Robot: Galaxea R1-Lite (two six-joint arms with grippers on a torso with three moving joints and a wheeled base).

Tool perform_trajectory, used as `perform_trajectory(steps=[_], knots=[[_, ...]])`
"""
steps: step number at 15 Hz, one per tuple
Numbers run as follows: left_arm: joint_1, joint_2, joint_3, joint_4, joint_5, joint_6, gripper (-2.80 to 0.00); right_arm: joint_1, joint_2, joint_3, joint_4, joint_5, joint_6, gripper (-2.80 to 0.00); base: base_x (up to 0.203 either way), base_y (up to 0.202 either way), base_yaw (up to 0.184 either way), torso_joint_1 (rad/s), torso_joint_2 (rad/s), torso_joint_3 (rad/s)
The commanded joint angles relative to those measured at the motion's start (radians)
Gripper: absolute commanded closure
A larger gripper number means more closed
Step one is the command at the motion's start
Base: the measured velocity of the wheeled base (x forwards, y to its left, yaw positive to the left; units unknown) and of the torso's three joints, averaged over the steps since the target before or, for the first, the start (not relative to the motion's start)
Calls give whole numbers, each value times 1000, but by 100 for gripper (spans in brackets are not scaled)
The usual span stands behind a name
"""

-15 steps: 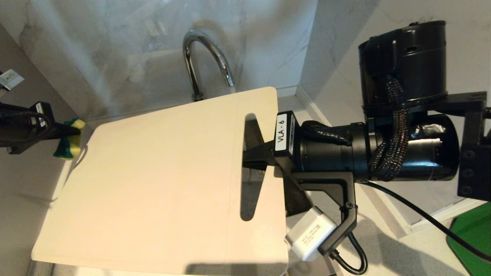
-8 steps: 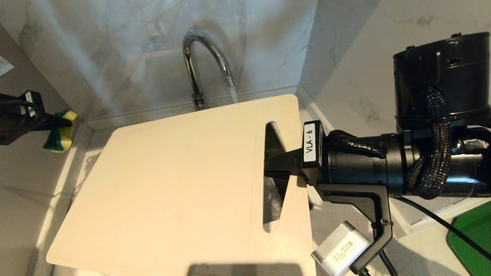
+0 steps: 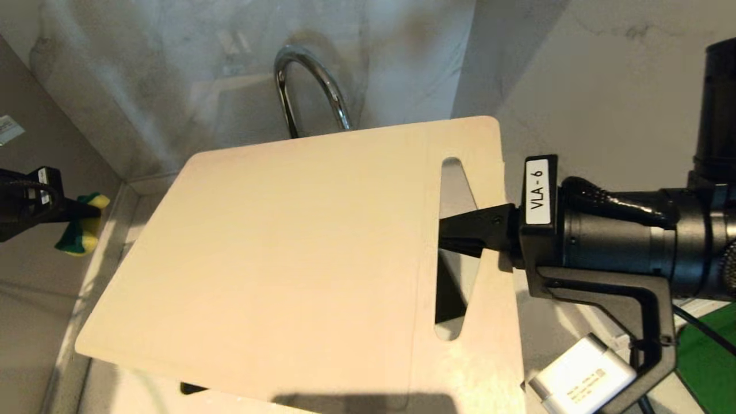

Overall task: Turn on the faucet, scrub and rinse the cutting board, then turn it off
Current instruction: Scrub the cutting board underwater

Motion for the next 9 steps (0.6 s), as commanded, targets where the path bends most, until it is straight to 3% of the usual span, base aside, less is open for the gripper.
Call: perform_trajectory(steps=[1,7,9], knots=[[0,1,11,2,-2,-2,0,-16,-75,28,0,-46,21,0,0,0,0,0,0,0],[-1,23,36,1,-5,9,0,-17,-175,185,-235,-154,137,0,0,0,0,0,0,0],[-1,28,35,0,-5,9,0,-17,-190,205,-240,-186,150,0,0,0,0,0,0,0]])
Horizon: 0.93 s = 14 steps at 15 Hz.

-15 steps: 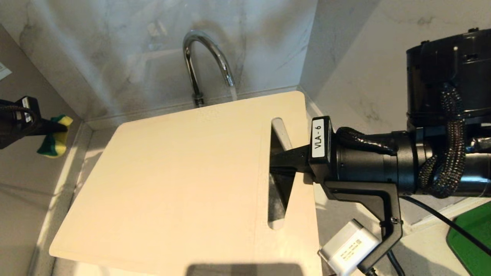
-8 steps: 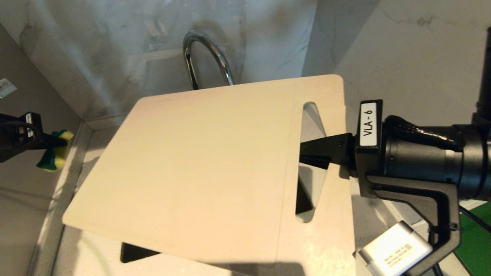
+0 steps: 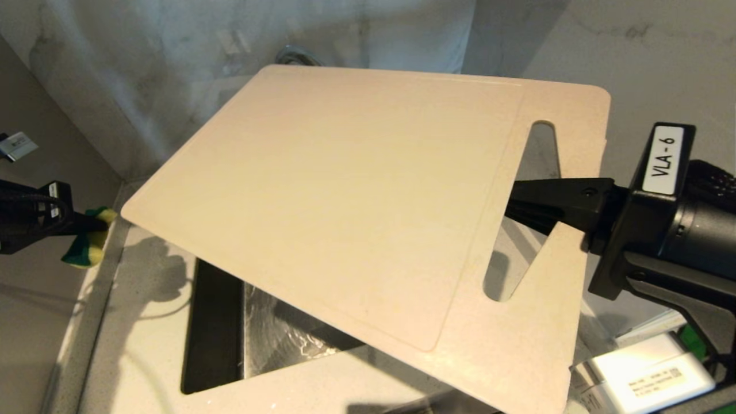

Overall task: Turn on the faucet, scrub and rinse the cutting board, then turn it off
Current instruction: Scrub the cutting board underwater

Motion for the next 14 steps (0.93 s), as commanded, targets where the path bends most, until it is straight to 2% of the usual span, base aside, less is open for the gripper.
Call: perform_trajectory(steps=[1,3,7,10,14], knots=[[0,12,0,3,-1,-1,0,1,-21,30,0,-8,23,0,0,0,0,0,0,0],[0,20,0,2,-3,-1,0,1,-1,54,1,-11,75,0,0,0,0,0,0,0],[-1,62,-3,-35,-4,-1,0,1,42,56,51,2,75,0,0,0,0,0,0,0],[-2,99,-7,-72,-40,0,0,1,64,29,150,23,22,0,0,0,0,0,0,0],[-3,153,-36,-89,-107,-1,0,-1,141,-90,313,51,-74,0,0,0,0,0,0,0]])
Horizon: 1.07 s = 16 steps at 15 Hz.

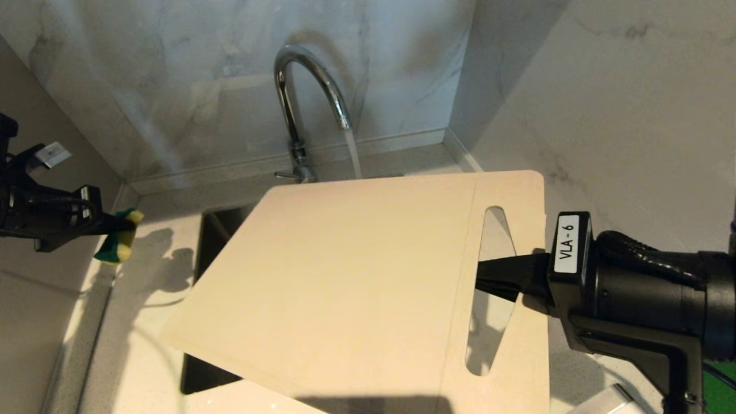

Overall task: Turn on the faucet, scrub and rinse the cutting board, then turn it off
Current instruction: Scrub the cutting board underwater

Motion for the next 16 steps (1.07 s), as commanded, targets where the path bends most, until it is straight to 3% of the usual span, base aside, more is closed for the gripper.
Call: perform_trajectory(steps=[1,5,9,16], knots=[[-9,48,-21,-11,-24,-4,0,-6,84,-76,76,10,-50,0,0,0,0,0,0,0],[-51,81,-95,-17,-27,-59,0,-76,242,-216,176,94,-182,0,0,0,0,0,0,0],[-69,119,-136,-18,-61,-83,0,-132,349,-351,296,104,-297,0,0,0,0,0,0,0],[-107,119,-131,-11,-69,-110,0,-148,531,-488,295,107,-412,0,0,0,0,0,0,0]])
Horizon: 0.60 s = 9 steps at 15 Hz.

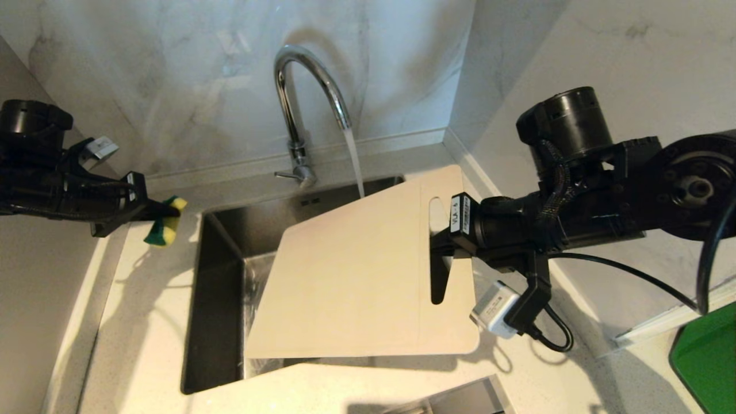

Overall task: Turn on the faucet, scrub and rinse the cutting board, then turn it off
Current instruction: Scrub the cutting board underwater

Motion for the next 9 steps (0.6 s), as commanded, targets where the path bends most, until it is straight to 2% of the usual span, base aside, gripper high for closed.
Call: perform_trajectory(steps=[1,4,9], knots=[[-8,-1,4,2,-2,-4,0,0,96,-52,1,3,-33,0,0,0,0,0,0,0],[-8,1,3,-1,-2,-4,0,-3,143,-69,-51,4,-32,0,0,0,0,0,0,0],[-8,2,4,-1,-2,-4,0,-3,206,-137,-58,3,-42,0,0,0,0,0,0,0]])
